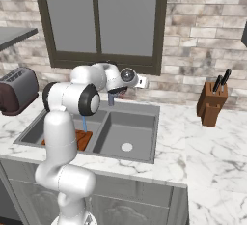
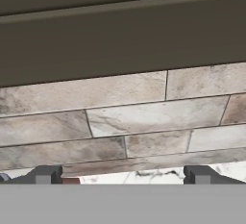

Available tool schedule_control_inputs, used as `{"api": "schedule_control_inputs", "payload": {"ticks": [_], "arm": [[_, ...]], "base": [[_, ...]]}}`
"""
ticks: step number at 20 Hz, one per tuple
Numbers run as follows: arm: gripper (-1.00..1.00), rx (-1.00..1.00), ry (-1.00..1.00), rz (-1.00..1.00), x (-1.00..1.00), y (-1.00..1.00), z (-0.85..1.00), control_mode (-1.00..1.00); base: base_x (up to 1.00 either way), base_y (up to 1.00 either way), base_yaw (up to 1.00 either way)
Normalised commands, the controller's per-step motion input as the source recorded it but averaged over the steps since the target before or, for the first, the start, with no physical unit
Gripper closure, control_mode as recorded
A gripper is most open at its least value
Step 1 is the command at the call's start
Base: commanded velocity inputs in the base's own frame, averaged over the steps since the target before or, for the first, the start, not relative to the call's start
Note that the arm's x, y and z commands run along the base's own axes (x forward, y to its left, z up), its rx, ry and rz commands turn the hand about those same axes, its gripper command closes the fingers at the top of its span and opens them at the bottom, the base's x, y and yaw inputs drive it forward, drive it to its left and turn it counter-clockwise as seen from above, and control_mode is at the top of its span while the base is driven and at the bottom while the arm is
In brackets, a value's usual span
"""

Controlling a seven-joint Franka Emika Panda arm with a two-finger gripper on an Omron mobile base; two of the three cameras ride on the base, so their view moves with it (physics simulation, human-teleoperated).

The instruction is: Turn on the sink faucet with hot water and rinse the cutting board for ten seconds, then turn off the faucet. Push the cutting board to reach the water if necessary.

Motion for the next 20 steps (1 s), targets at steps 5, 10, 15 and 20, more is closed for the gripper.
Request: {"api": "schedule_control_inputs", "payload": {"ticks": [5, 10, 15, 20], "arm": [[-1.0, 0.0, 0.0, 0.0, 0.0, 0.0, 0.0, -1.0], [-1.0, 0.0, 0.0, 0.0, 0.0, 0.0, 0.0, -1.0], [-1.0, 0.0, 0.0, 0.0, 0.0, 0.0, 0.0, -1.0], [-1.0, 0.0, 0.0, 0.0, 0.0, 0.0, 0.0, -1.0]], "base": [[0.0, 0.0, 0.0], [0.0, 0.0, 0.0], [0.0, 0.0, 0.0], [0.0, 0.0, 0.0]]}}
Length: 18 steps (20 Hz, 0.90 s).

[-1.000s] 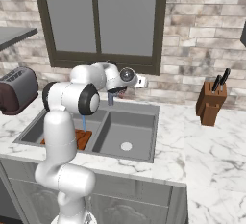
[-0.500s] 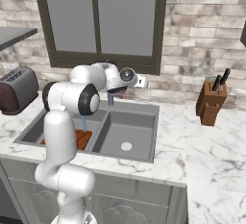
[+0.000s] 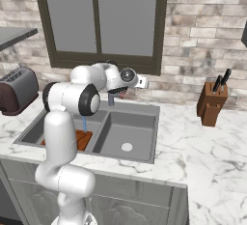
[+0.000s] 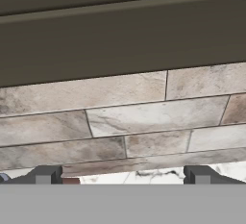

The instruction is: Turn on the sink faucet with hot water and rinse the cutting board for ten seconds, then turn off the faucet. Push the cutting board to reach the water if necessary.

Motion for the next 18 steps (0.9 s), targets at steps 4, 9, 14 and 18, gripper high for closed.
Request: {"api": "schedule_control_inputs", "payload": {"ticks": [4, 9, 14, 18], "arm": [[-1.0, 0.0, 0.0, 0.0, 0.0, 0.0, 0.0, -1.0], [-1.0, 0.0, 0.0, 0.0, 0.0, 0.0, 0.0, -1.0], [-1.0, 0.0, 0.01, 0.0, 0.0, 0.0, 0.0, -1.0], [-1.0, 0.0, 0.05, 0.0, -0.11, 0.0, 0.0, -1.0]], "base": [[0.0, 0.0, 0.0], [0.0, 0.0, 0.0], [0.0, 0.0, 0.0], [0.0, 0.0, 0.0]]}}
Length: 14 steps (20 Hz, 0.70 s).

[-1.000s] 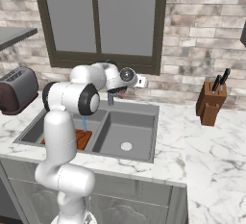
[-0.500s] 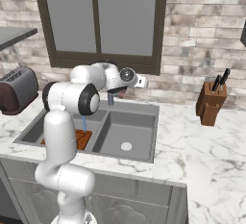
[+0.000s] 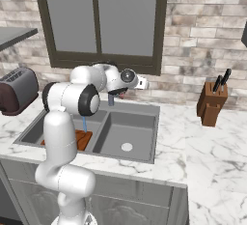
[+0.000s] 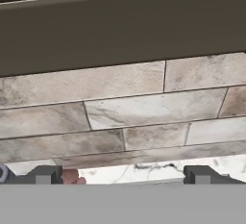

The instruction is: Turn on the sink faucet with hot water and rinse the cutting board for ten seconds, then turn off the faucet. Push the cutting board to reach the water if necessary.

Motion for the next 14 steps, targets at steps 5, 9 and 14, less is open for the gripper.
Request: {"api": "schedule_control_inputs", "payload": {"ticks": [5, 9, 14], "arm": [[-1.0, 0.0, 0.03, 0.0, -0.13, -0.13, -0.07, -1.0], [-1.0, 0.0, 0.0, 0.0, -0.01, -0.2, -0.15, -1.0], [-1.0, 0.0, 0.0, 0.0, 0.0, -0.1, -0.18, -1.0]], "base": [[0.0, 0.0, 0.0], [0.0, 0.0, 0.0], [0.0, 0.0, 0.0]]}}
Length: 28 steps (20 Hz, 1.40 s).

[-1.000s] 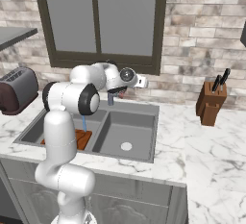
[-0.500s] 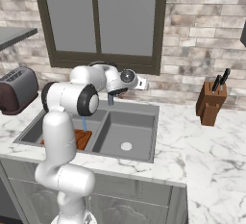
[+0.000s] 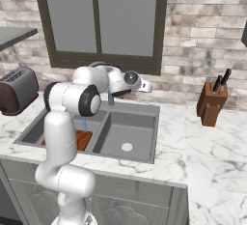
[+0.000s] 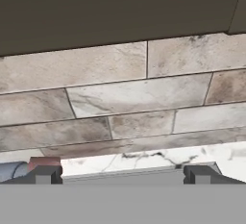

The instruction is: Turn on the sink faucet with hot water and rinse the cutting board for ten seconds, then turn off the faucet. Push the cutting board to reach the water if necessary.

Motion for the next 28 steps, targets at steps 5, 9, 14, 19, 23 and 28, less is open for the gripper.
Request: {"api": "schedule_control_inputs", "payload": {"ticks": [5, 9, 14, 19, 23, 28], "arm": [[-1.0, 0.01, 0.0, 0.0, 0.0, -0.09, -0.33, -1.0], [-1.0, 0.03, 0.0, 0.0, 0.0, -0.13, -0.31, -1.0], [-1.0, 0.02, 0.0, 0.0, 0.01, -0.07, -0.28, -1.0], [-1.0, 0.01, 0.0, 0.0, 0.07, -0.01, -0.2, -1.0], [-1.0, 0.01, 0.0, 0.0, 0.09, 0.0, -0.06, -1.0], [-1.0, 0.0, 0.0, 0.0, 0.1, 0.0, -0.01, -1.0]], "base": [[0.0, 0.0, 0.0], [0.0, 0.0, 0.0], [0.0, 0.0, 0.0], [0.0, 0.0, 0.0], [0.0, 0.0, 0.0], [0.0, 0.0, 0.0]]}}
